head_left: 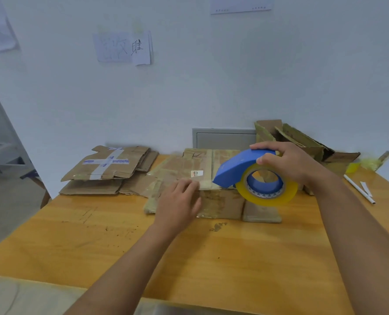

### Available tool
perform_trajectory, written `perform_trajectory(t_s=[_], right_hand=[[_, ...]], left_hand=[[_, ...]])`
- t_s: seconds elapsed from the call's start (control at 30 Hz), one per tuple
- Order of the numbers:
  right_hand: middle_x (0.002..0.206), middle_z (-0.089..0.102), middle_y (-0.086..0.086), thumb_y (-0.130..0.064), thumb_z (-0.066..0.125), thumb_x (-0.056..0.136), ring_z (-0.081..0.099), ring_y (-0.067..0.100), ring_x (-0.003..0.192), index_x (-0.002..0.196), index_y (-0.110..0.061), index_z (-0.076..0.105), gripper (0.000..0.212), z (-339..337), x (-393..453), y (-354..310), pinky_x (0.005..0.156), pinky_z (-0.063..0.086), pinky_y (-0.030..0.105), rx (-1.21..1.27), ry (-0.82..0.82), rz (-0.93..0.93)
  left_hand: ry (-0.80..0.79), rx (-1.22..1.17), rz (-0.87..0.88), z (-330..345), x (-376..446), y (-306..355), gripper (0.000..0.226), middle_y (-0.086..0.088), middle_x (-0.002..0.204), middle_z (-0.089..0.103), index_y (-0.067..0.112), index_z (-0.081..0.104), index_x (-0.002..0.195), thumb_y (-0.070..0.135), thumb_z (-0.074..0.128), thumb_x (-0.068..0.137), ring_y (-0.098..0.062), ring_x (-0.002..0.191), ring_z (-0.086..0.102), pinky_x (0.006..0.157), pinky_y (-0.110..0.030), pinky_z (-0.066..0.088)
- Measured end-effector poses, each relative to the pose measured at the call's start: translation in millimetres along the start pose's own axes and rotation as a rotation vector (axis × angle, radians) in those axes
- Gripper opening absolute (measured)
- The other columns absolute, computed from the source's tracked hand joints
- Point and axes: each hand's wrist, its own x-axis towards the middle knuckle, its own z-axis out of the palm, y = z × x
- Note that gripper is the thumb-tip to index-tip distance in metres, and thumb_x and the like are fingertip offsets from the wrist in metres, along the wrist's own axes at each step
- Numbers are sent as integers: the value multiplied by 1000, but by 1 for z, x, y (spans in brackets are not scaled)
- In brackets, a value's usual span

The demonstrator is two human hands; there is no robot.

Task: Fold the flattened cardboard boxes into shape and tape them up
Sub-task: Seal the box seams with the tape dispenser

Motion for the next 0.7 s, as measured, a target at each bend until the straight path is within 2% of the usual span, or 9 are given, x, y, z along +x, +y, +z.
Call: perform_trajectory(t_s=[0.1, 0.17, 0.3, 0.43, 0.57, 0.7], right_hand=[[117, 53, -35, -34, 65, 91, 54, -3, 107, 114, -51, 68, 28, 1, 0, 1, 87, 42, 28, 0, -3, -4], [116, 53, -35, -36, 65, 91, 54, -4, 106, 111, -53, 68, 27, -1, 1, 1, 86, 43, 28, -3, -2, -5], [119, 55, -33, -48, 65, 82, 57, -1, 107, 113, -54, 67, 32, -3, -1, 1, 92, 47, 31, 10, -27, -12], [118, 56, -34, -54, 65, 77, 58, -1, 107, 116, -54, 65, 40, -3, -4, 3, 89, 47, 27, 22, -37, -35], [113, 57, -33, -45, 68, 87, 59, 0, 102, 120, -49, 66, 33, -2, 0, 2, 85, 46, 23, -37, -38, -82], [114, 57, -31, -43, 67, 90, 58, 1, 103, 123, -46, 66, 33, -9, 7, 3, 88, 45, 25, -70, -86, -91]], left_hand=[[84, 128, -19, 8, 3, 10, 38, -1, 114, 64, 18, 63, 104, 53, 64, 89, -21, 106, 59, 103, -38, 42], [105, 119, 4, 12, 9, 17, 39, -3, 108, 65, 15, 62, 96, 53, 66, 87, -22, 101, 60, 96, -38, 46], [164, 0, 17, 17, 14, 25, 31, -5, 109, 67, 11, 65, 102, 38, 72, 89, -24, 99, 63, 85, -36, 51], [202, -12, 82, 23, 16, 36, 30, -7, 113, 67, 7, 66, 113, 29, 69, 92, -25, 106, 61, 92, -38, 48], [217, -64, 50, 27, 18, 36, 19, -6, 107, 70, 6, 69, 102, 20, 74, 90, -25, 101, 65, 86, -36, 50], [266, -72, 32, 29, 16, 34, 19, -2, 102, 71, 10, 69, 92, 28, 70, 92, -20, 93, 66, 75, -32, 51]])
